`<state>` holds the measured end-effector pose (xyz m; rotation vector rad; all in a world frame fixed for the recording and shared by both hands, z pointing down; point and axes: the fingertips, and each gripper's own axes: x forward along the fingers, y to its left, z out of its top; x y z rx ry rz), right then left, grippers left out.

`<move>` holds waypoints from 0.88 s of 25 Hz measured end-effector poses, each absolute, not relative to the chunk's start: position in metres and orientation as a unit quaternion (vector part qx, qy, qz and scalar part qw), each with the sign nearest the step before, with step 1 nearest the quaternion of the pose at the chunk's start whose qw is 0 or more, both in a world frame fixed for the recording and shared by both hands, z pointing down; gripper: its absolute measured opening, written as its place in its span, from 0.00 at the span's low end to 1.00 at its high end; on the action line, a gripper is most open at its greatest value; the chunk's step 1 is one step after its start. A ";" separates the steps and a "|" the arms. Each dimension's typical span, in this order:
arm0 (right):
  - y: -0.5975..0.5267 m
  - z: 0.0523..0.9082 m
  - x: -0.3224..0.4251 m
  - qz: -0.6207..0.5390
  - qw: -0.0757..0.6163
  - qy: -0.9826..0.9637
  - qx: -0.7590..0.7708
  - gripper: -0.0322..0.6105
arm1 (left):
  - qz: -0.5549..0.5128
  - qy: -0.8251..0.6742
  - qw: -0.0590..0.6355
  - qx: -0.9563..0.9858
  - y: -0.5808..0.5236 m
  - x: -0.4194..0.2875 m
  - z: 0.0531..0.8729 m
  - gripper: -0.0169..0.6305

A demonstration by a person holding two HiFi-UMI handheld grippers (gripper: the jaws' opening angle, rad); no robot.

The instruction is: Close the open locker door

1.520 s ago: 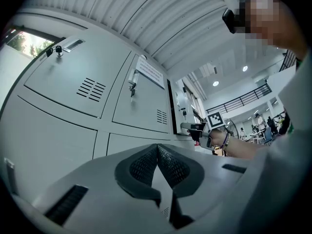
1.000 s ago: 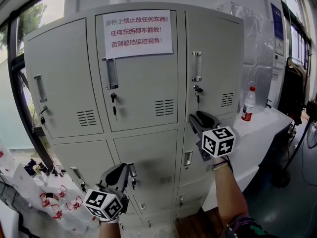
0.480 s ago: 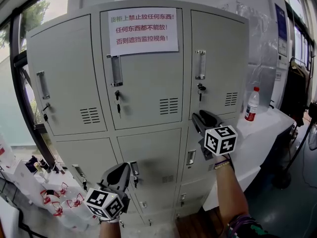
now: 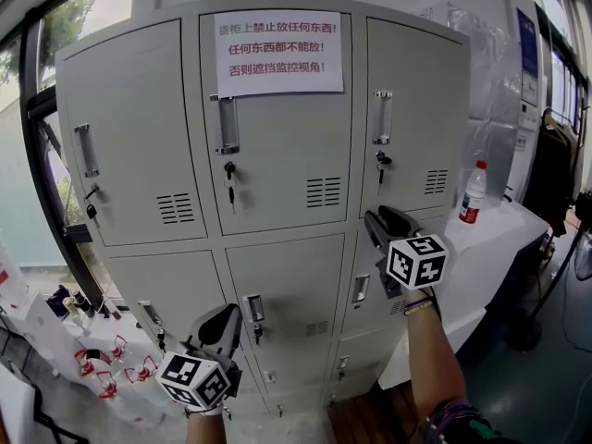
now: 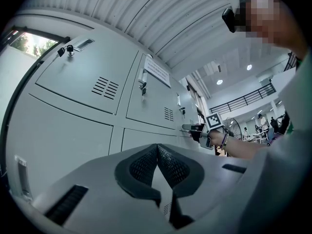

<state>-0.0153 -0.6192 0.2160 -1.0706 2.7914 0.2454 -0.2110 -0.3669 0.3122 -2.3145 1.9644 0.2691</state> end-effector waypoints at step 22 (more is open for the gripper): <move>-0.510 0.261 -0.040 0.067 0.061 0.921 -0.380 0.25 | 0.100 0.639 0.026 -0.762 -0.305 -0.271 0.342 0.06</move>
